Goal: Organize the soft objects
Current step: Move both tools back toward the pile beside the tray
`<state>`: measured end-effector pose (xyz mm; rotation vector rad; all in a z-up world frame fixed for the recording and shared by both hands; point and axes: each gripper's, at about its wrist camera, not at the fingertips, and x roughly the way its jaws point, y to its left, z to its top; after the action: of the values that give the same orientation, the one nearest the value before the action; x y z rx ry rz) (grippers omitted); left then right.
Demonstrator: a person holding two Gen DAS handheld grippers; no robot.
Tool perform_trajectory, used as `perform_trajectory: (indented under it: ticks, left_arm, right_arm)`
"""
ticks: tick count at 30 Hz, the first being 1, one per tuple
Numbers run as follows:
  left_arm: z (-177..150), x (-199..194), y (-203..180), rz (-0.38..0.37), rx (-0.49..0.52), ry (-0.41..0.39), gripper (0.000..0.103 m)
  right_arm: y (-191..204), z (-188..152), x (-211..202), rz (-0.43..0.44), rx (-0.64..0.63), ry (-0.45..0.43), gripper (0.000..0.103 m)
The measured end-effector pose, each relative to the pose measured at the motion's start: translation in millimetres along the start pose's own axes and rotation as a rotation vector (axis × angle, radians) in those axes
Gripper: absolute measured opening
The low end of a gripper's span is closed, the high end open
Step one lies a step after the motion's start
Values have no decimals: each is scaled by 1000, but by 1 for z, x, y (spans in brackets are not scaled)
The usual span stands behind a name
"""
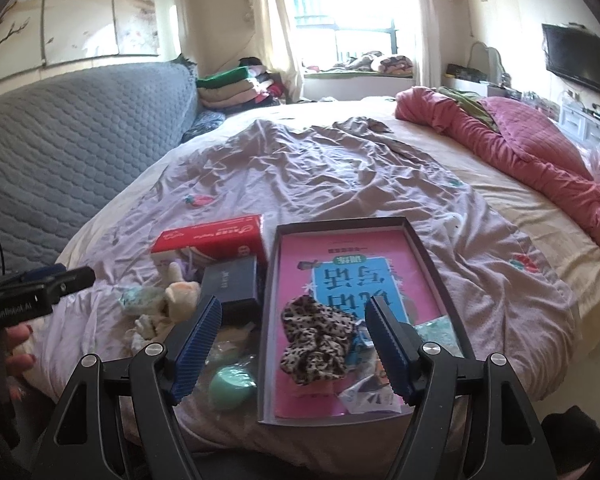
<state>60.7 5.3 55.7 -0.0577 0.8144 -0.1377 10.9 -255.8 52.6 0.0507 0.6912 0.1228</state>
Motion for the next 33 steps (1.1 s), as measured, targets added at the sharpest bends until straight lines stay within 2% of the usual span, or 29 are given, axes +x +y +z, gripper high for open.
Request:
perform_trajectory:
  ticks: [10,19,33]
  left_arm:
    - [-1,-4,33,33,-55,-11,74]
    - [-14,16,55,66,-100,26,74]
    - [-35,60,72,19,-172,109,74]
  right_arm:
    - [24,-1,0,37,-47,3,76]
    - [55,-10,11,86,-119,28,76]
    - [96,-32,52,146,-216,108,76]
